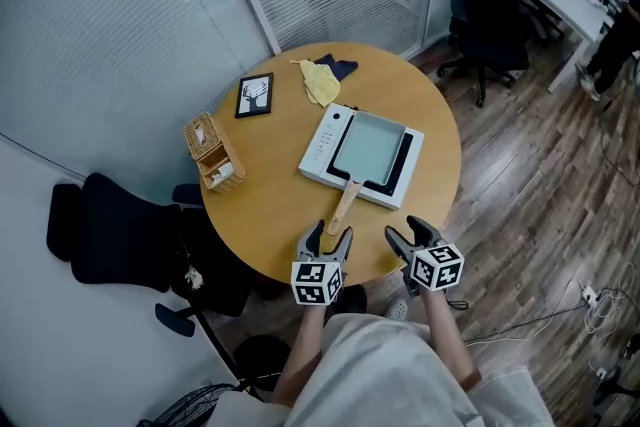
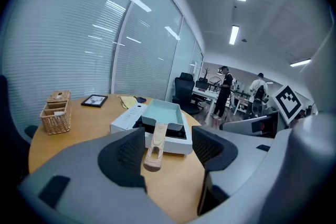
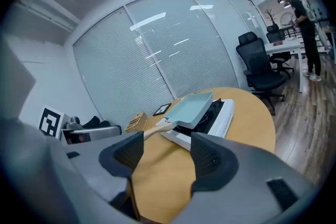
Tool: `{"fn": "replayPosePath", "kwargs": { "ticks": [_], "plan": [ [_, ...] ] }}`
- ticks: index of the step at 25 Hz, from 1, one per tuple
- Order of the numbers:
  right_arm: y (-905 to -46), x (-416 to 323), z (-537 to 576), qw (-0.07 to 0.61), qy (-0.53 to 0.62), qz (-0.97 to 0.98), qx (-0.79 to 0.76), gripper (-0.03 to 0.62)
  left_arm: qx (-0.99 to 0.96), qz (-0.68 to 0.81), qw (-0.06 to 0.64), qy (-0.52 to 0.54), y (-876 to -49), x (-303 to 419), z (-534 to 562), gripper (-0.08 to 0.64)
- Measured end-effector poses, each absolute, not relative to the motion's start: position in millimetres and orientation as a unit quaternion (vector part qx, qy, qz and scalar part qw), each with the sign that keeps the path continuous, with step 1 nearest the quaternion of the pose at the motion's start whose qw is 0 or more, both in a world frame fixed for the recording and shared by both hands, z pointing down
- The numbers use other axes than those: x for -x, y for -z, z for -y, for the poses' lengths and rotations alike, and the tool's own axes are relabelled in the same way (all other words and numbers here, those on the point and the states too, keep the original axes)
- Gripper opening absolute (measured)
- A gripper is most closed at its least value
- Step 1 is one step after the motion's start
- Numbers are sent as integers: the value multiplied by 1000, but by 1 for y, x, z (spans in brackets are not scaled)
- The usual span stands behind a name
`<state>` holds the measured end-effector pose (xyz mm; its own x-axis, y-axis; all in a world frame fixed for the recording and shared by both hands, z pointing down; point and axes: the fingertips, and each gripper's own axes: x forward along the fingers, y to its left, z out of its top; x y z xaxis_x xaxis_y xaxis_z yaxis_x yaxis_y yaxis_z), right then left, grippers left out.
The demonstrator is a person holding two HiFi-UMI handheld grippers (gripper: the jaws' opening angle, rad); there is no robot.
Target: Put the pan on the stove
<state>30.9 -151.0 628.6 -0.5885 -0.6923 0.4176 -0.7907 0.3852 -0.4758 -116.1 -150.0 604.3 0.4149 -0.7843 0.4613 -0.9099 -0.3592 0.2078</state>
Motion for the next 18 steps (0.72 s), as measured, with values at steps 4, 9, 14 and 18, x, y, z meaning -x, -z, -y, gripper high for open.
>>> {"fn": "replayPosePath", "kwargs": {
  "ticks": [4, 9, 14, 18],
  "plan": [
    [-630, -35, 139, 73, -332, 831, -440, 273, -811, 537, 194, -131, -592, 110, 136, 284],
    [-624, -40, 135, 67, -321, 837, -438, 230, -812, 538, 178, -143, -587, 100, 123, 284],
    [-620, -48, 135, 49, -328, 833, -443, 146, -808, 547, 168, -140, -583, 98, 120, 270],
    [-620, -51, 134, 47, -329, 830, -447, 95, -806, 554, 160, -134, -575, 100, 119, 187]
  ]
}}
